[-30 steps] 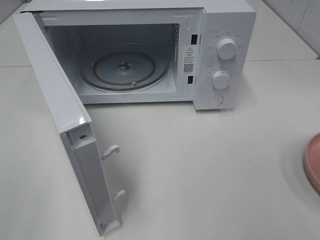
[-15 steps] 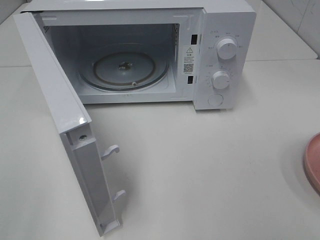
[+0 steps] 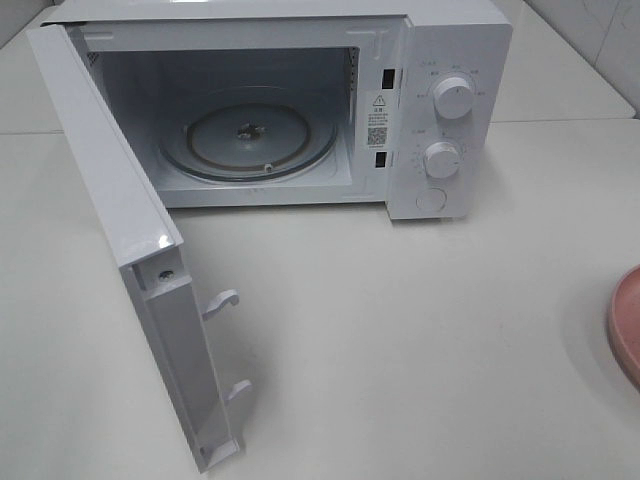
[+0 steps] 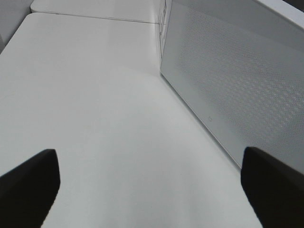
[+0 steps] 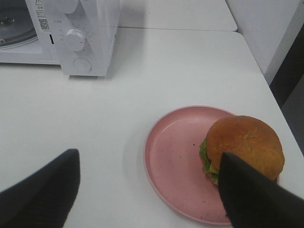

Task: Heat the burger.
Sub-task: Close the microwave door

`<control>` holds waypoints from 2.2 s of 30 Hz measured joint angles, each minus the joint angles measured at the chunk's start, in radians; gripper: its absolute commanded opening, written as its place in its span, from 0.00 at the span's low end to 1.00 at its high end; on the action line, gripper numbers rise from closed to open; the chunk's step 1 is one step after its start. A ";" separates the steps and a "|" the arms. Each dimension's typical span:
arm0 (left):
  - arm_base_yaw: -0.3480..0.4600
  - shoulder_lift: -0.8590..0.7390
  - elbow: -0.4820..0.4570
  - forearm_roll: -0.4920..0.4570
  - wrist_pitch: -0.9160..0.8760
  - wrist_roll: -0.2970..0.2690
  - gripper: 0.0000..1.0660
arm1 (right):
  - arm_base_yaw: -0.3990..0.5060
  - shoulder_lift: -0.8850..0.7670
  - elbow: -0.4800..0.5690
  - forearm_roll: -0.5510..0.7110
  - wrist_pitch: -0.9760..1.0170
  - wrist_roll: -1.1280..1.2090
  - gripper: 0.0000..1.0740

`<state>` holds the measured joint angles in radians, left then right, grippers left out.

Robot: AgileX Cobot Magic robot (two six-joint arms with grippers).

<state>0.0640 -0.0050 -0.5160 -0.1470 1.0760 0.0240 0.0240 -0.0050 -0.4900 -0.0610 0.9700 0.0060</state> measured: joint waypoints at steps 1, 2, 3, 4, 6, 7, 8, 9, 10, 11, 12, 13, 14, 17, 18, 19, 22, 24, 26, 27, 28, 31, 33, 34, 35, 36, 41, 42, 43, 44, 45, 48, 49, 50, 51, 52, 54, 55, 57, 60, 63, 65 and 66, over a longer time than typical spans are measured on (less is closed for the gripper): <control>0.000 0.000 0.000 0.000 0.000 0.000 0.90 | 0.000 0.000 0.000 0.000 0.000 0.000 0.71; 0.000 0.000 0.000 0.000 0.000 0.000 0.90 | 0.000 0.000 0.000 0.000 0.000 0.000 0.71; 0.000 0.000 0.000 0.000 0.000 0.000 0.90 | 0.000 0.000 0.000 0.000 0.000 0.000 0.71; 0.000 0.000 0.000 0.000 0.000 0.000 0.90 | 0.000 0.000 0.000 0.000 0.000 0.000 0.71; 0.000 0.000 0.000 0.000 0.000 0.000 0.90 | 0.000 0.000 0.000 0.000 0.000 0.000 0.71; 0.000 0.000 0.000 0.000 0.000 0.000 0.90 | 0.000 0.000 0.000 0.000 0.000 0.000 0.71; 0.000 0.000 0.000 0.000 0.000 0.000 0.90 | 0.000 0.000 0.000 0.000 0.000 0.000 0.71; 0.000 0.000 0.000 0.000 0.000 0.000 0.90 | 0.000 0.000 0.000 0.000 0.000 0.000 0.71; 0.000 0.000 0.000 0.000 0.000 0.000 0.90 | 0.000 0.000 0.000 0.000 0.000 0.000 0.71; 0.000 0.000 0.000 0.000 0.000 0.000 0.90 | 0.000 0.000 0.000 0.000 0.000 0.000 0.71; 0.000 0.000 0.000 0.000 0.000 0.000 0.90 | 0.000 0.000 0.000 0.000 0.000 0.000 0.71; 0.000 0.000 0.000 0.000 0.000 0.000 0.90 | 0.000 0.000 0.000 0.000 0.000 0.000 0.71; 0.000 0.000 0.000 -0.002 0.000 0.000 0.90 | 0.000 0.000 0.000 0.000 0.000 0.000 0.71; 0.000 0.000 0.000 -0.005 0.000 0.000 0.90 | 0.000 0.000 0.000 0.000 0.000 0.000 0.71; 0.000 0.000 0.000 -0.018 0.000 0.000 0.90 | 0.000 0.000 0.000 0.000 0.000 0.000 0.71; 0.000 0.000 0.000 -0.018 0.000 0.000 0.90 | 0.000 0.000 0.000 0.000 0.000 0.000 0.71; 0.000 0.010 -0.005 -0.047 -0.007 0.000 0.90 | 0.000 0.000 0.000 0.000 0.000 0.000 0.71; 0.000 0.029 -0.019 -0.065 -0.016 0.000 0.90 | 0.000 0.000 0.000 0.000 0.000 0.000 0.71; 0.000 0.042 -0.024 -0.069 -0.023 0.000 0.89 | 0.000 0.000 0.000 0.000 0.000 0.000 0.71; 0.000 0.065 -0.030 -0.074 -0.048 0.000 0.87 | 0.000 0.000 0.000 0.000 0.000 0.000 0.71; 0.000 0.091 -0.031 -0.077 -0.076 0.000 0.82 | 0.000 0.000 0.000 0.000 0.000 0.000 0.71; 0.000 0.102 -0.031 -0.077 -0.088 0.000 0.77 | 0.000 0.000 0.000 0.000 0.000 0.000 0.71; 0.000 0.160 -0.031 -0.078 -0.143 0.000 0.51 | 0.000 0.000 0.000 0.000 0.000 0.000 0.71; 0.000 0.160 -0.031 -0.078 -0.143 0.000 0.51 | 0.000 0.000 0.000 0.000 0.000 0.000 0.71; 0.000 0.172 -0.031 -0.078 -0.158 0.000 0.44 | 0.000 0.000 0.000 0.000 0.000 0.000 0.71; 0.000 0.201 -0.031 -0.078 -0.183 0.000 0.32 | 0.000 0.000 0.000 0.000 0.000 0.000 0.71; 0.000 0.284 -0.028 -0.075 -0.274 0.000 0.02 | 0.000 0.000 0.000 0.000 0.000 0.000 0.71; 0.000 0.284 -0.028 -0.075 -0.274 0.000 0.02 | 0.000 0.000 0.000 0.000 0.000 0.000 0.71; 0.000 0.298 -0.023 -0.072 -0.303 0.000 0.00 | 0.000 0.000 0.000 0.000 0.000 0.000 0.71; 0.000 0.329 -0.008 -0.062 -0.365 0.002 0.00 | 0.000 0.000 0.000 0.000 0.000 0.000 0.71; 0.000 0.329 -0.008 -0.062 -0.365 0.002 0.00 | 0.000 0.000 0.000 0.000 0.000 0.000 0.71; 0.000 0.375 0.030 -0.052 -0.464 0.018 0.00 | 0.000 0.000 0.000 0.000 0.000 0.000 0.71; 0.000 0.404 0.056 -0.052 -0.541 0.040 0.00 | 0.000 0.000 0.000 0.000 0.000 0.000 0.71; 0.000 0.404 0.056 -0.052 -0.541 0.040 0.00 | 0.000 0.000 0.000 0.000 0.000 0.000 0.71; 0.000 0.418 0.071 -0.051 -0.589 0.053 0.00 | 0.000 0.000 0.000 0.000 0.000 0.000 0.71; 0.000 0.442 0.099 -0.052 -0.696 0.073 0.00 | 0.000 0.000 0.000 0.000 0.000 0.000 0.71; 0.000 0.467 0.135 -0.052 -0.797 0.084 0.00 | 0.000 0.000 0.000 0.000 0.000 0.000 0.71; 0.000 0.482 0.153 -0.052 -0.852 0.086 0.00 | 0.000 0.000 0.000 0.000 0.000 0.000 0.71; 0.000 0.512 0.186 -0.050 -0.949 0.087 0.00 | 0.000 0.000 0.000 0.000 0.000 0.000 0.71; 0.000 0.561 0.237 -0.050 -1.095 0.088 0.00 | 0.000 0.000 0.000 0.000 0.000 0.000 0.71; 0.000 0.617 0.288 -0.043 -1.249 0.088 0.00 | 0.000 0.000 0.000 0.000 0.000 0.000 0.71; 0.000 0.660 0.319 -0.020 -1.352 0.087 0.00 | 0.000 0.000 0.000 0.000 0.000 0.000 0.71; 0.000 0.660 0.319 -0.020 -1.352 0.087 0.00 | 0.000 0.000 0.000 0.000 0.000 0.000 0.71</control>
<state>0.0640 0.6550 -0.1970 -0.1670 -0.2760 0.1110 0.0240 -0.0050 -0.4900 -0.0610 0.9700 0.0060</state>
